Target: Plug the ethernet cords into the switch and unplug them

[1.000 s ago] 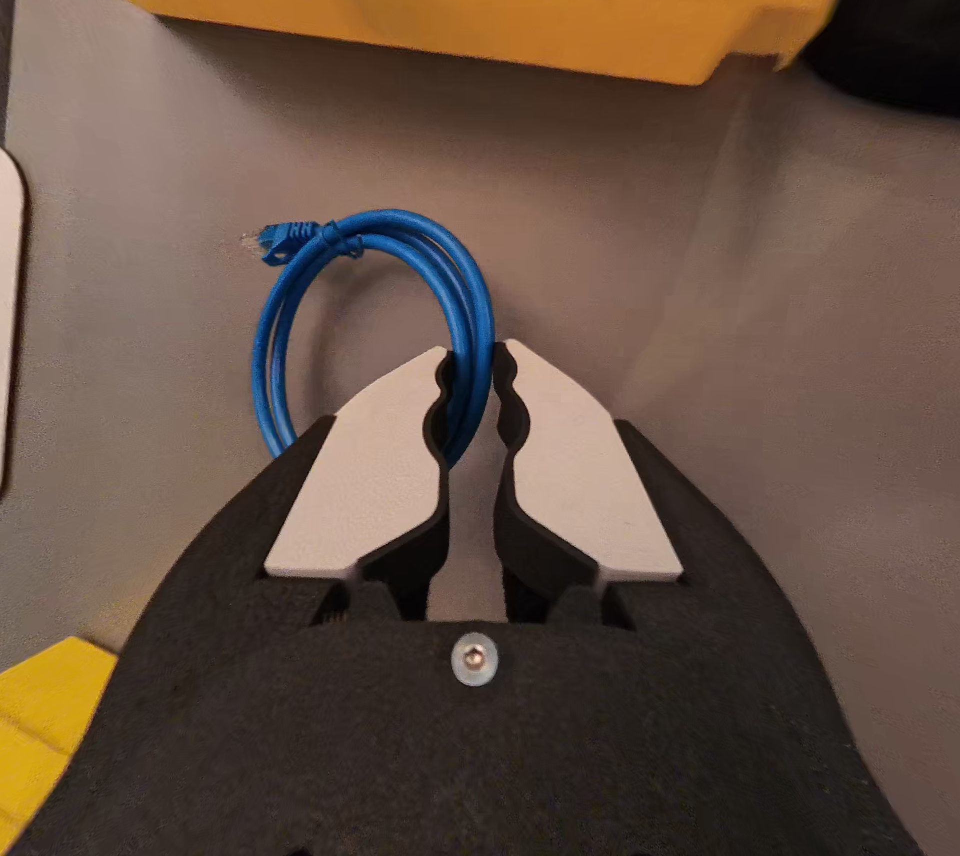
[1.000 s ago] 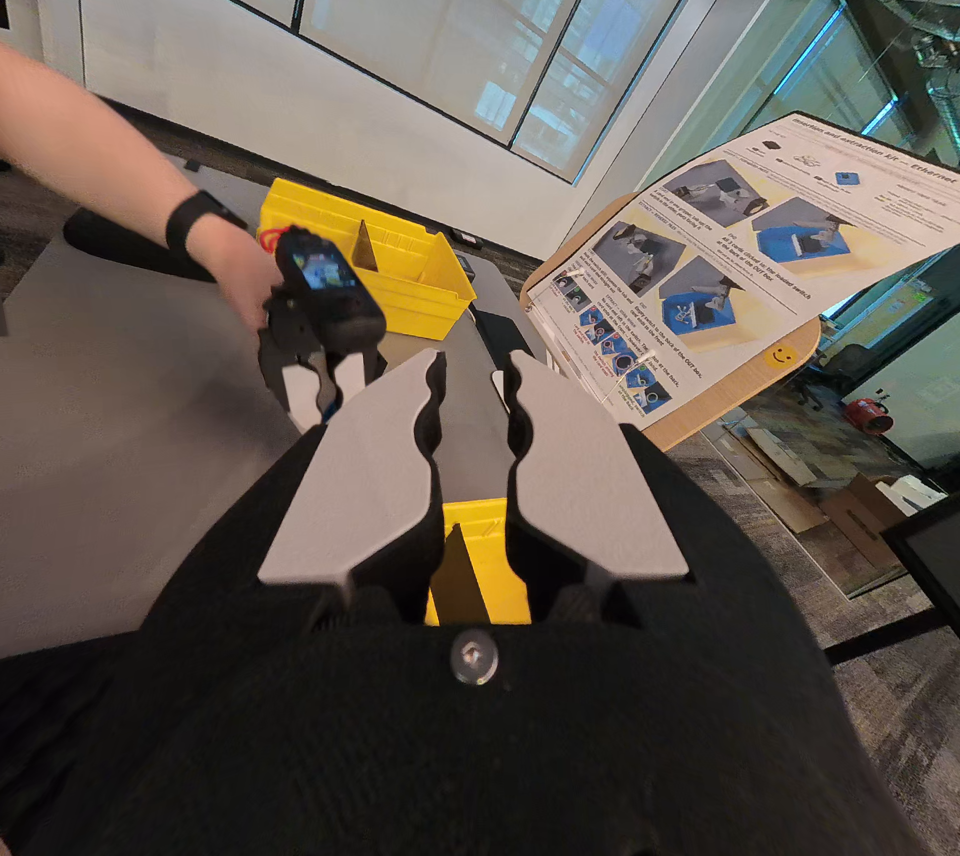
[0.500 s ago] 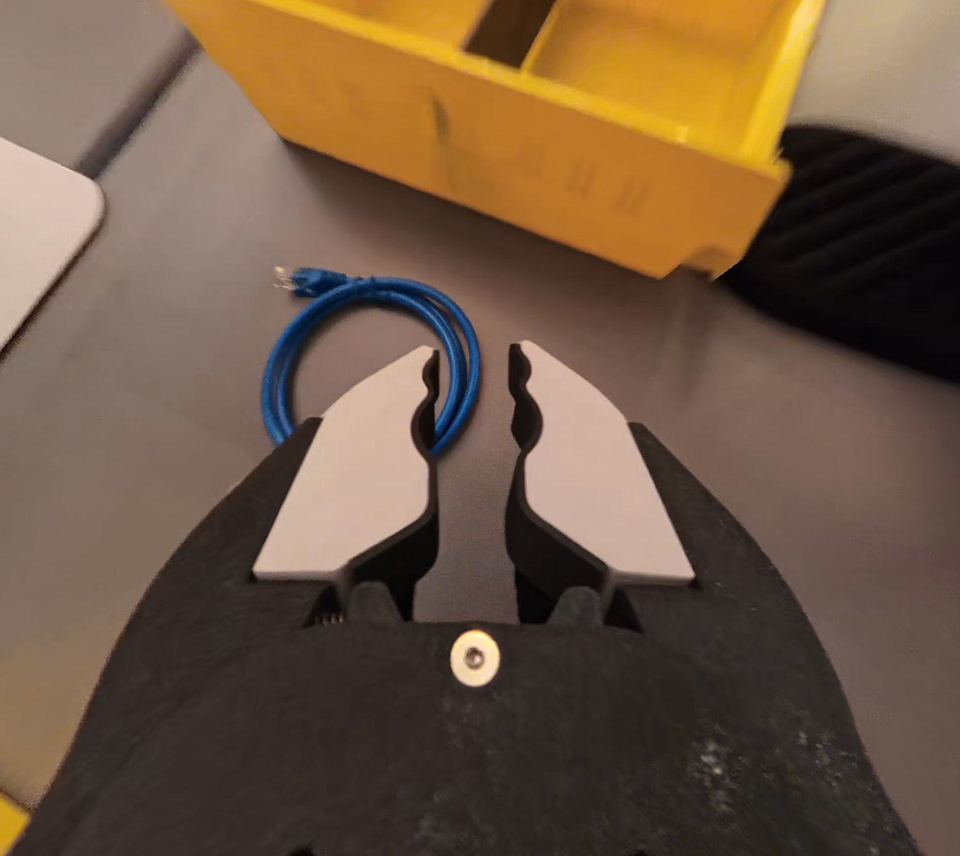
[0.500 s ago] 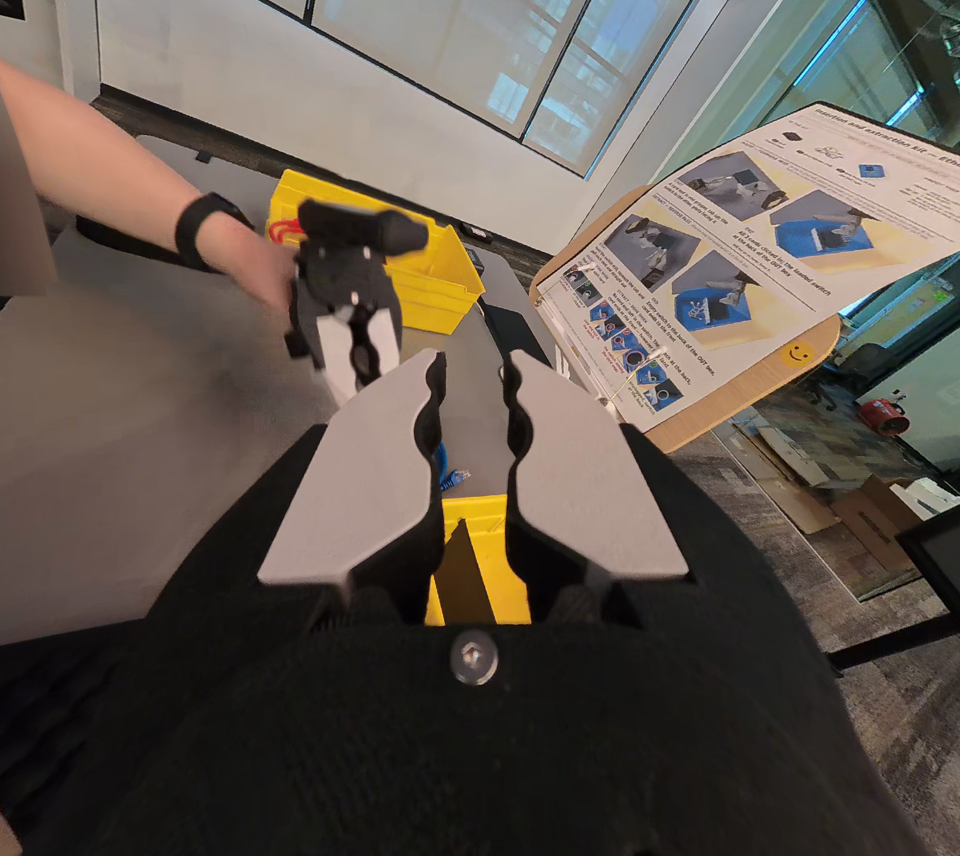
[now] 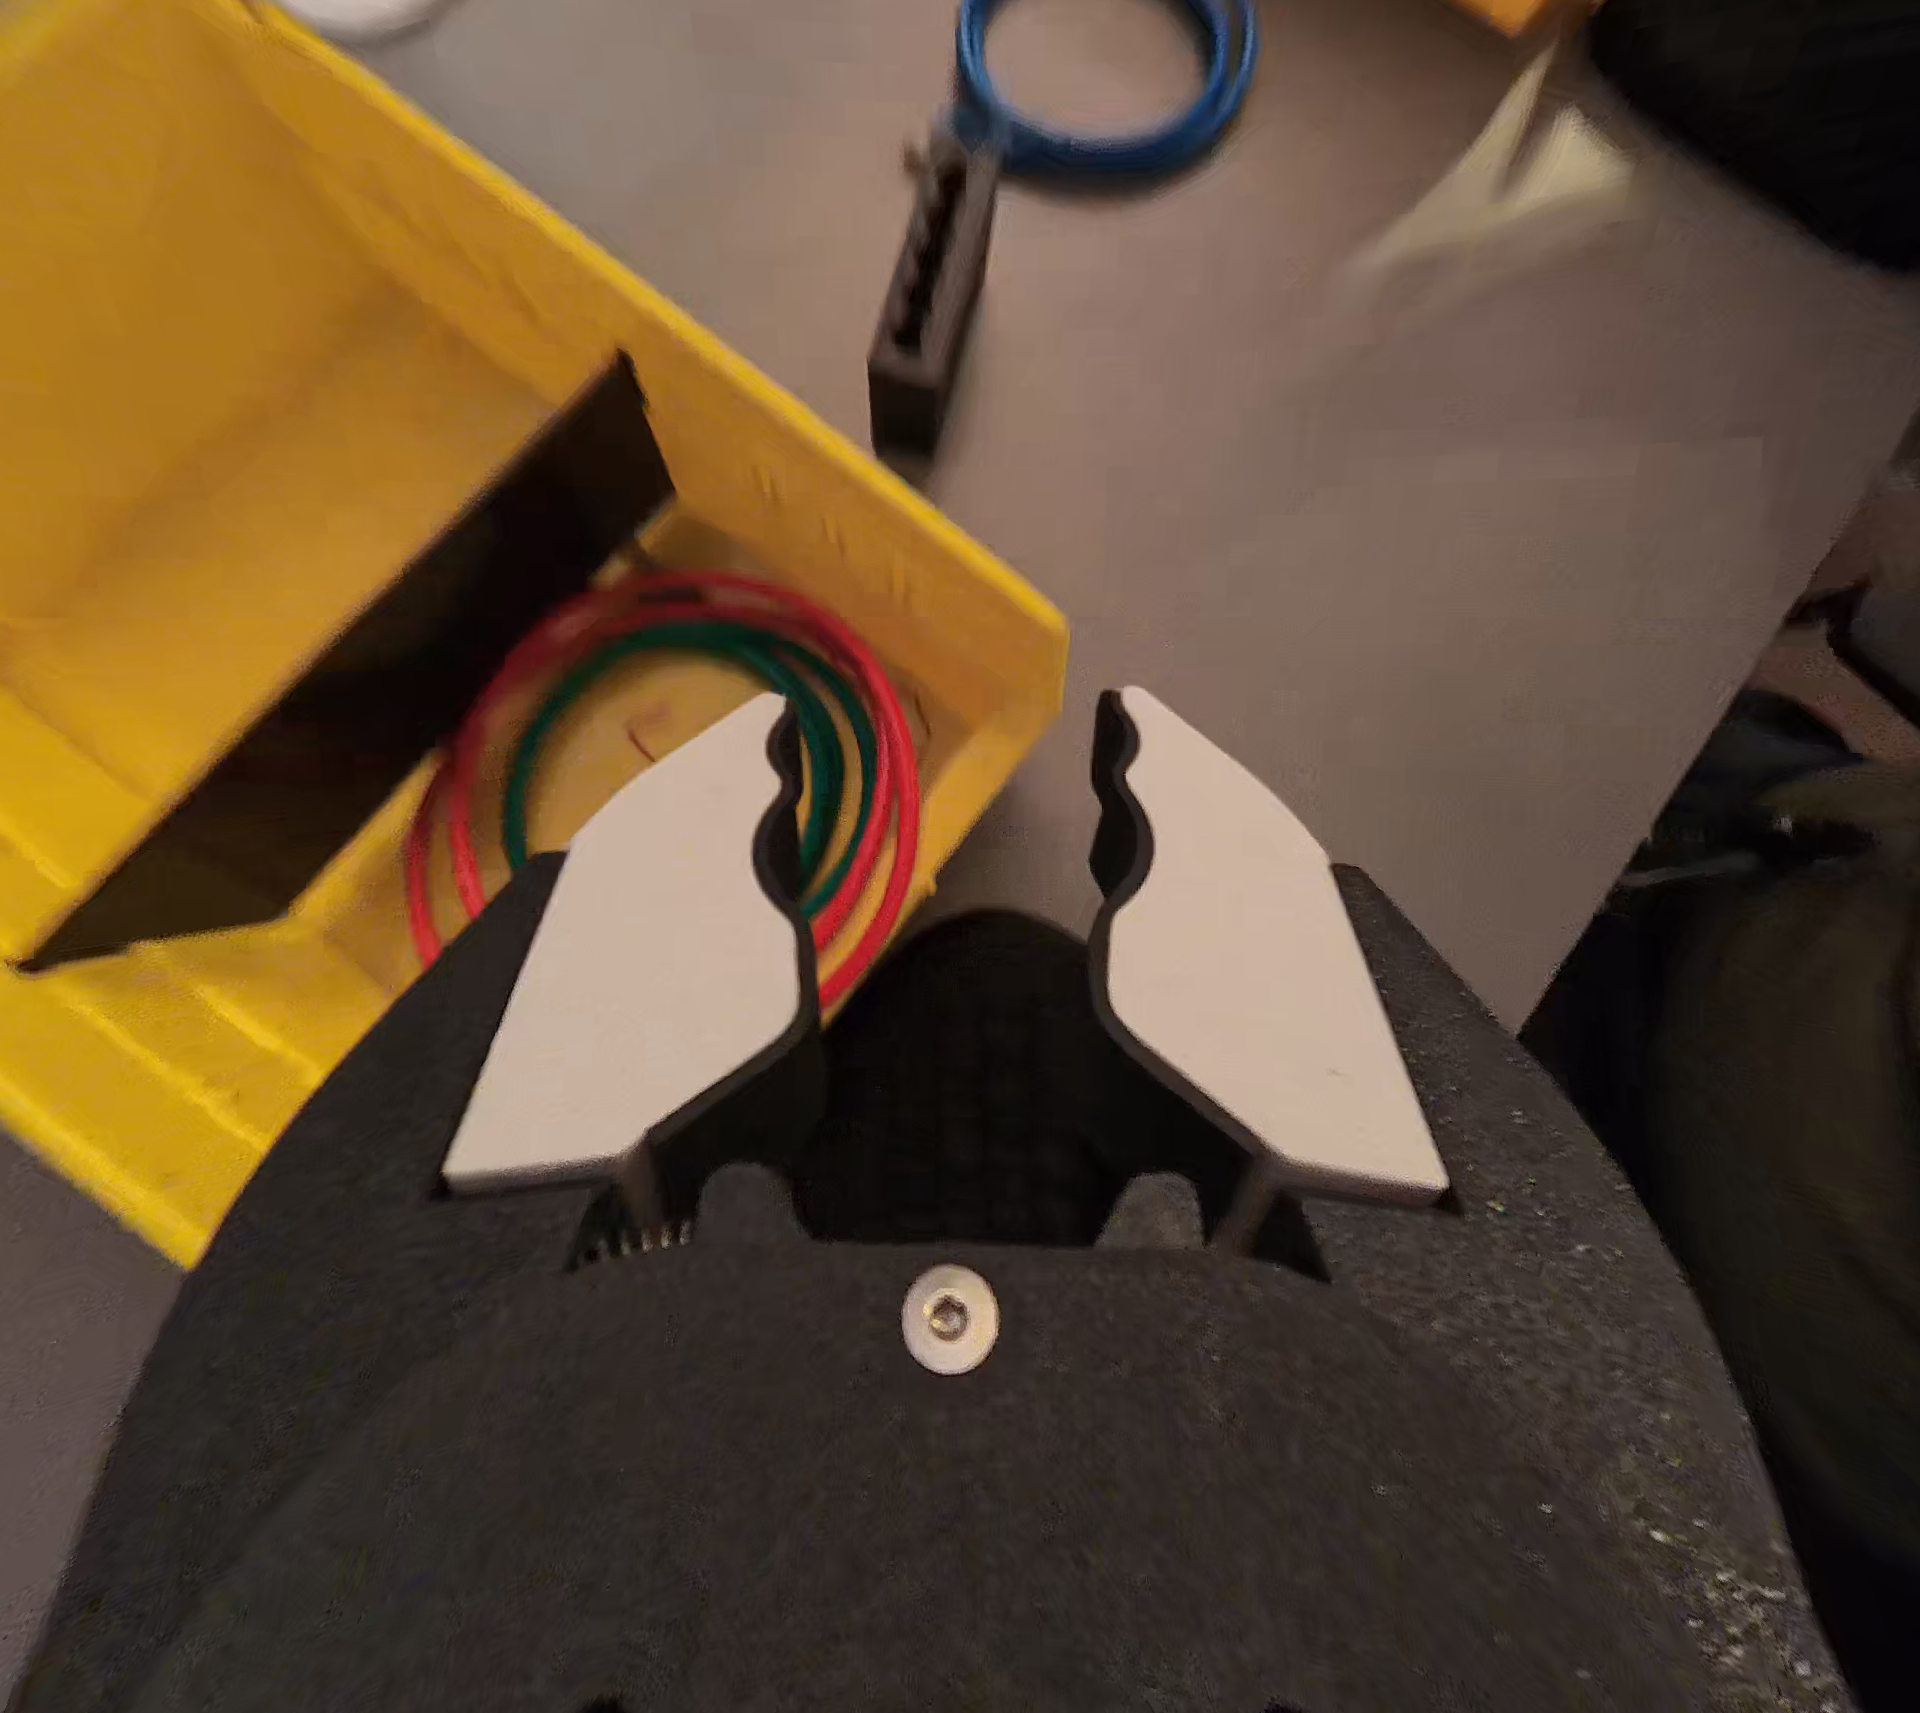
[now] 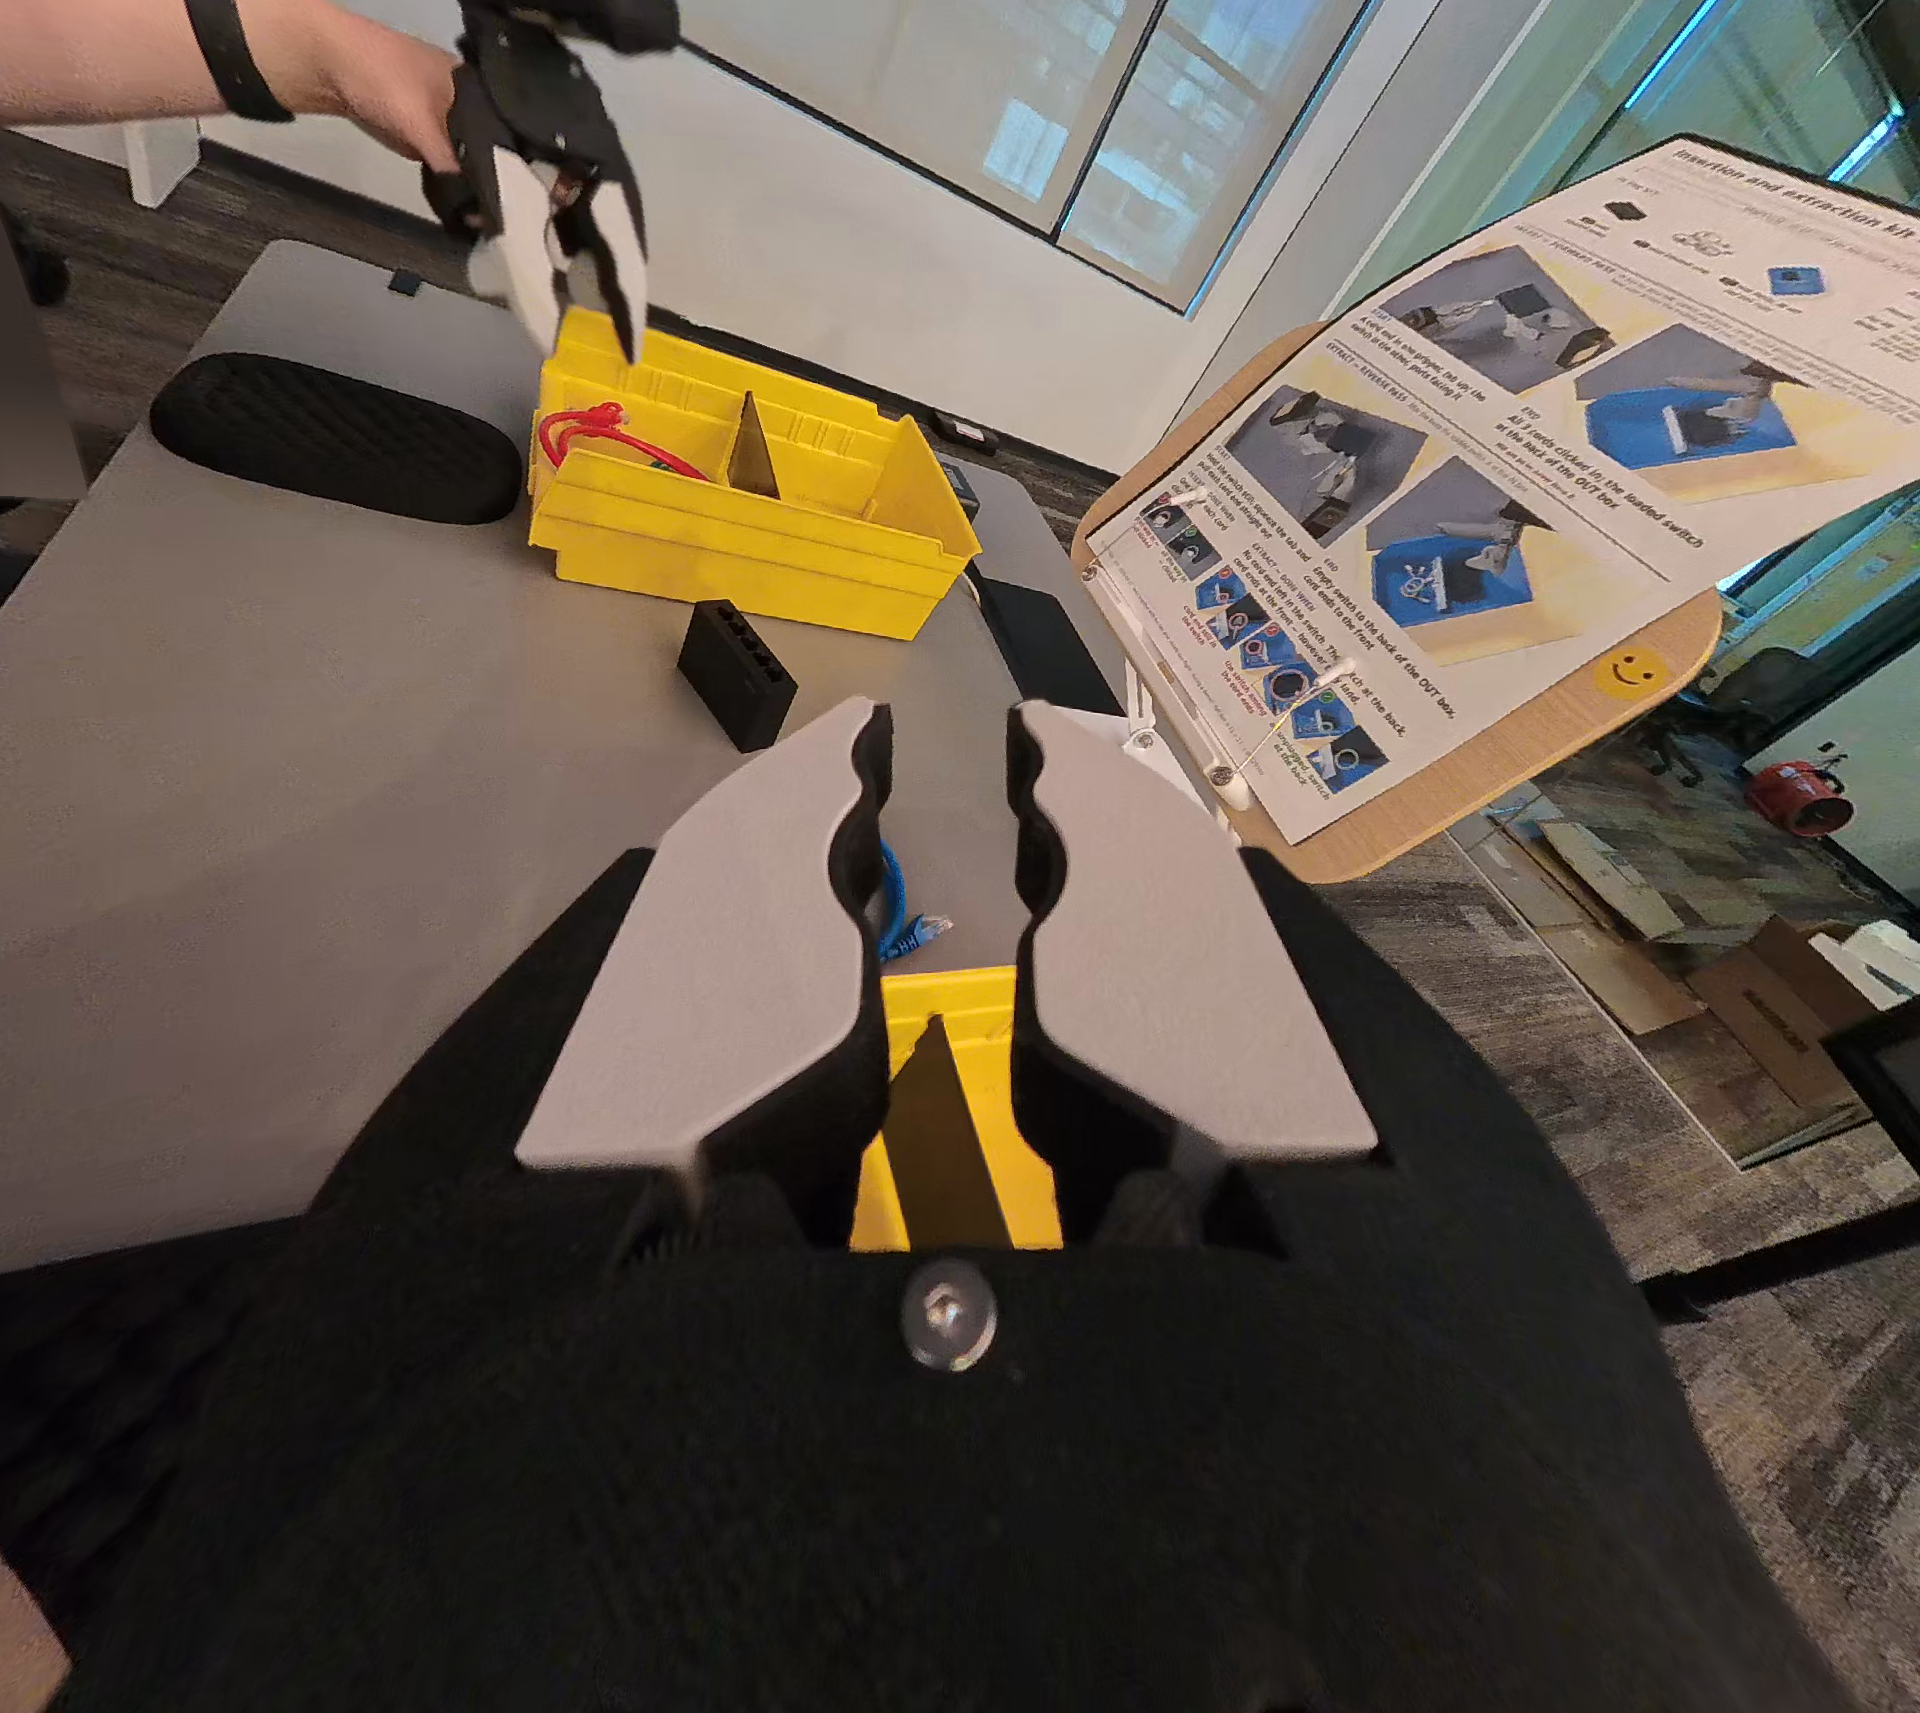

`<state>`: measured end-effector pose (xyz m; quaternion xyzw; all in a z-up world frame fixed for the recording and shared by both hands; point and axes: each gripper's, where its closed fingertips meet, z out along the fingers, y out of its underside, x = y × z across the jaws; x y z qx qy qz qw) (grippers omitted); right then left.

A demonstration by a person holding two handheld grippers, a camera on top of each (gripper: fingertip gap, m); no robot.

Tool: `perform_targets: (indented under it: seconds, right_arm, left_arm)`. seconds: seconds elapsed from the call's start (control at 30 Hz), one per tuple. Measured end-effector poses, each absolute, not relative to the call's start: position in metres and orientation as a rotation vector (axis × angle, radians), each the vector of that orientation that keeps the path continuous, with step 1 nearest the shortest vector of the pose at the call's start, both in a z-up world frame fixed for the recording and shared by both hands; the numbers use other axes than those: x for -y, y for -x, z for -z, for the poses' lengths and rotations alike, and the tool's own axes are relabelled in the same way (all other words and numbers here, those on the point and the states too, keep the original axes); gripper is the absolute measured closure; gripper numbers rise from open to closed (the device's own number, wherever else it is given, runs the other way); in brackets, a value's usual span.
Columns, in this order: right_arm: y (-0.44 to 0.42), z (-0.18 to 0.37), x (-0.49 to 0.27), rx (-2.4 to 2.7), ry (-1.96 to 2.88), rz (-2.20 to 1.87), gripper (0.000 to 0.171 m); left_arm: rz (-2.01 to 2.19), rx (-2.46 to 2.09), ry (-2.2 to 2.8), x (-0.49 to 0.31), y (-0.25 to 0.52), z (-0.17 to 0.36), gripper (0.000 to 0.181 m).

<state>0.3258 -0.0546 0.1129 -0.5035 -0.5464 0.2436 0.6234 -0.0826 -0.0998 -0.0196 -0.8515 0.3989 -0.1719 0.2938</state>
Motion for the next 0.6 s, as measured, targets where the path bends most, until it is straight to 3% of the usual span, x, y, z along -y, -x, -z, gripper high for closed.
perform_targets:
  seconds: [0.23,0.33,0.43,0.6]
  right_arm:
    - [-0.319,-0.102,0.051,1.295,1.195,-0.550,0.149]
    - [-0.318,-0.099,0.049,1.301,1.209,-0.546,0.149]
    - [-0.318,-0.099,0.048,1.303,1.210,-0.549,0.149]
    - [-0.319,-0.099,0.049,1.301,1.201,-0.554,0.149]
  left_arm:
    - [0.274,-1.266,2.470,0.108,0.108,0.102,0.124]
    - [0.211,-1.260,2.587,0.107,0.121,0.118,0.126]
    - [0.296,-1.236,2.659,0.113,0.120,0.123,0.148]
    - [0.209,-1.309,2.615,0.113,0.121,0.116,0.153]
